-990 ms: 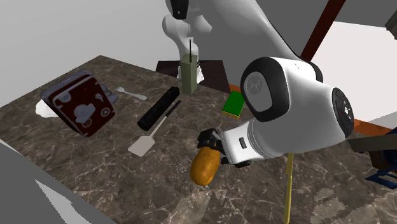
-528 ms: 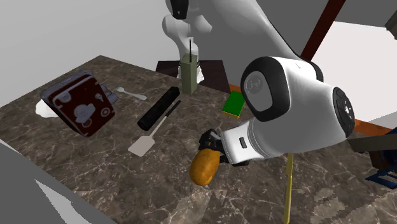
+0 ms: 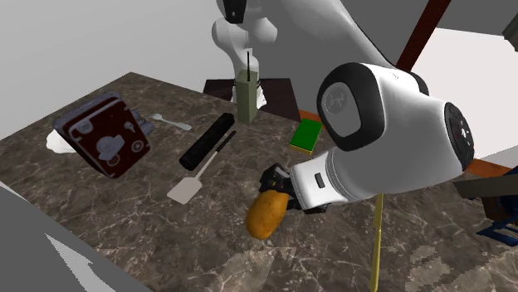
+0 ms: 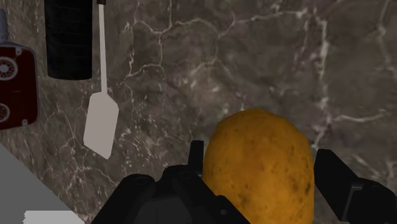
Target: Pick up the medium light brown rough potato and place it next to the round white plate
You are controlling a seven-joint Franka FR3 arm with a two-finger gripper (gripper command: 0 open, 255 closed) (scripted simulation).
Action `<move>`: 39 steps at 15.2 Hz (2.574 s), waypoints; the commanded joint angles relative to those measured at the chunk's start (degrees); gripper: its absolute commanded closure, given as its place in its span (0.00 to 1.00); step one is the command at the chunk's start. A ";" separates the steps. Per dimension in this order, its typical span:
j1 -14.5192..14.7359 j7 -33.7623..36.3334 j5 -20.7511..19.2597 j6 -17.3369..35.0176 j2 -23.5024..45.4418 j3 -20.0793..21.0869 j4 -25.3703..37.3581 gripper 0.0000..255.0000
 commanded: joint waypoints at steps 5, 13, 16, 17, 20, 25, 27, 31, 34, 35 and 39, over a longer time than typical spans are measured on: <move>0.26 -1.50 0.18 -3.34 -1.29 0.04 2.41 1.00; 0.97 -3.67 0.16 -8.36 -2.10 -0.05 7.14 1.00; 1.33 -4.57 0.05 -10.41 -2.11 -0.14 9.40 1.00; 1.47 -4.89 -0.01 -11.12 -2.07 -0.18 10.23 1.00; 1.93 -5.90 -0.21 -13.34 -1.80 -0.33 12.96 1.00; -2.08 -6.01 0.78 -8.54 -10.95 0.23 -0.58 1.00; -4.43 -6.41 1.32 -5.26 -15.94 0.25 -8.37 1.00; -8.34 -8.21 2.01 0.28 -24.51 -0.41 -21.06 1.00; -10.82 -10.12 2.22 3.86 -30.15 -1.35 -28.97 1.00; -11.58 -10.83 2.22 4.98 -31.91 -1.73 -31.37 1.00; -14.38 -13.97 1.92 9.13 -38.47 -3.62 -40.06 1.00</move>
